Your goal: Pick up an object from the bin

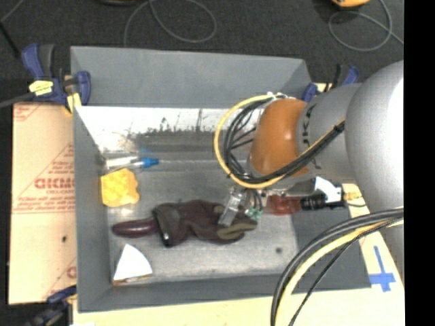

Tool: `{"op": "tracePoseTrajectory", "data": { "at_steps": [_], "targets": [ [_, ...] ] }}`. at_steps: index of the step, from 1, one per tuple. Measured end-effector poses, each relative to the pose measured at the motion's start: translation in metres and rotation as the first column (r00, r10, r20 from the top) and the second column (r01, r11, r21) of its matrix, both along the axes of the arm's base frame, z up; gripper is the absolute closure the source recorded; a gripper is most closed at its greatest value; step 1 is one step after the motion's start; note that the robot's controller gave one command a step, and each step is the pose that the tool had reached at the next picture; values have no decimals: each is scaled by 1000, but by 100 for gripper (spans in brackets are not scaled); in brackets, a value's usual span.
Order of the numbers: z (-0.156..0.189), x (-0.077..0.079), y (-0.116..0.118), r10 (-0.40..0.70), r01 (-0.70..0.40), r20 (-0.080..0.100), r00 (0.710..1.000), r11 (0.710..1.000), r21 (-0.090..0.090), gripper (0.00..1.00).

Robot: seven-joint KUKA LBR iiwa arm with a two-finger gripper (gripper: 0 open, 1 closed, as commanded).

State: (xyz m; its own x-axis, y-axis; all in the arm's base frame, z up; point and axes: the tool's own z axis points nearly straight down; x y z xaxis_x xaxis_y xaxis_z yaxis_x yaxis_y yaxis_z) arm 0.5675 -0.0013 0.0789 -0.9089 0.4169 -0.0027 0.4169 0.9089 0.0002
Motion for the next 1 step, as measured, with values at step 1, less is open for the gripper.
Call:
{"op": "tracePoseTrajectory", "data": {
  "at_steps": [1],
  "targets": [
    [133, -6, 15, -13, 13, 3, 1000, 1000, -1, 100]
  ]
}}
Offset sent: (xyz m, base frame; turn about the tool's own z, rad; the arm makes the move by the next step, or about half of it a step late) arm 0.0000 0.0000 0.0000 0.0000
